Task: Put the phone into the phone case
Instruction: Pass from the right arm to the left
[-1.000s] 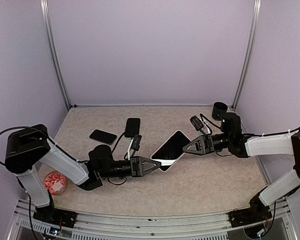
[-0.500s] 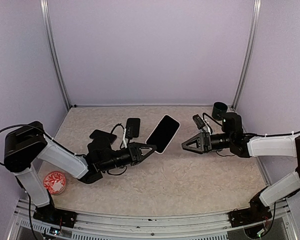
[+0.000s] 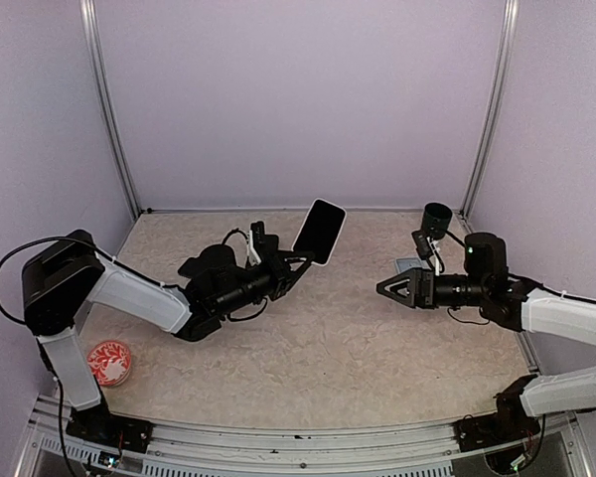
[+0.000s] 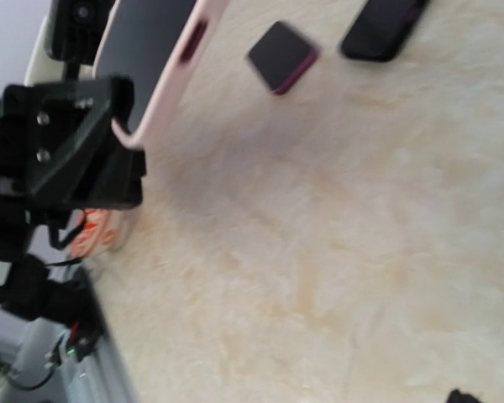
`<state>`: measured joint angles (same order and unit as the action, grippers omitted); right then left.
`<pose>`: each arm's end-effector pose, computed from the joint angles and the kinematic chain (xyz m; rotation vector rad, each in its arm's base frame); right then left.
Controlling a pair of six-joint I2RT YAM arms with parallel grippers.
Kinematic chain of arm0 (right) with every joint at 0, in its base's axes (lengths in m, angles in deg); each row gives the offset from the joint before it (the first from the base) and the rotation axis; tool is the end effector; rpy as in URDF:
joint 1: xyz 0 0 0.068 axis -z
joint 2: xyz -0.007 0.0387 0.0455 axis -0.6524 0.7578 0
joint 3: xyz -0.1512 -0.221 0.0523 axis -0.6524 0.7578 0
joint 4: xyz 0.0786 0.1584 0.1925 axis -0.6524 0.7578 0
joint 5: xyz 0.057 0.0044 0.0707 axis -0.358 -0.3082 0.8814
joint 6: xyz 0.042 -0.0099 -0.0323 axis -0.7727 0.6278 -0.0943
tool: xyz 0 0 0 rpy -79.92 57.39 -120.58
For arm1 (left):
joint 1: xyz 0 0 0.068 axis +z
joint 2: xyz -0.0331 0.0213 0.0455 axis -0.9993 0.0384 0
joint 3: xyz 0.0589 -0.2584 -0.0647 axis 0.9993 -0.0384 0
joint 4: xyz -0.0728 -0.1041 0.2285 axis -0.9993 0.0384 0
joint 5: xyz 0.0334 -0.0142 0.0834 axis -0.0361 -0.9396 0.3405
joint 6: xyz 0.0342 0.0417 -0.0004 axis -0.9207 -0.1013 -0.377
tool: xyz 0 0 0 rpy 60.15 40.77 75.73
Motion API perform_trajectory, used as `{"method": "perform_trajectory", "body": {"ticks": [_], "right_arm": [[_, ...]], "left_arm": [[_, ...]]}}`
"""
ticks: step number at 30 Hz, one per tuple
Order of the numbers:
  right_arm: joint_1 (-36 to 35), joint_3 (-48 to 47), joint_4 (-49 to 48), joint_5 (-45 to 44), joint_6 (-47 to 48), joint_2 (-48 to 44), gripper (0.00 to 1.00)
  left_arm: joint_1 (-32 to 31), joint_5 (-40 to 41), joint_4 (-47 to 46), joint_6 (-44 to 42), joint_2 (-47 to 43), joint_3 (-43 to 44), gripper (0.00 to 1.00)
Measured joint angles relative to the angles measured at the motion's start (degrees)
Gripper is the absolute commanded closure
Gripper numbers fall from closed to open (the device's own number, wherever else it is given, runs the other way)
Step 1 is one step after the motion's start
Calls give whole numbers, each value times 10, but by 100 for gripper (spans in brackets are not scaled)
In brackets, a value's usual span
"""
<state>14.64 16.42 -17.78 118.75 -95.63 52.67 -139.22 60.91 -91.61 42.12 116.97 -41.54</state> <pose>0.2016 0.1243 0.2279 -0.3277 2.1185 1.3619 0.2285 -0.2920 0.2035 -0.1271 1.7734 -1.6436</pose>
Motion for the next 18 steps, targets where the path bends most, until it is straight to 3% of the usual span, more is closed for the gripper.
{"method": "perform_trajectory", "body": {"ticks": [18], "right_arm": [[0,57,78,-136,-21,-162,0]], "left_arm": [[1,78,111,162,185,214,100]]}}
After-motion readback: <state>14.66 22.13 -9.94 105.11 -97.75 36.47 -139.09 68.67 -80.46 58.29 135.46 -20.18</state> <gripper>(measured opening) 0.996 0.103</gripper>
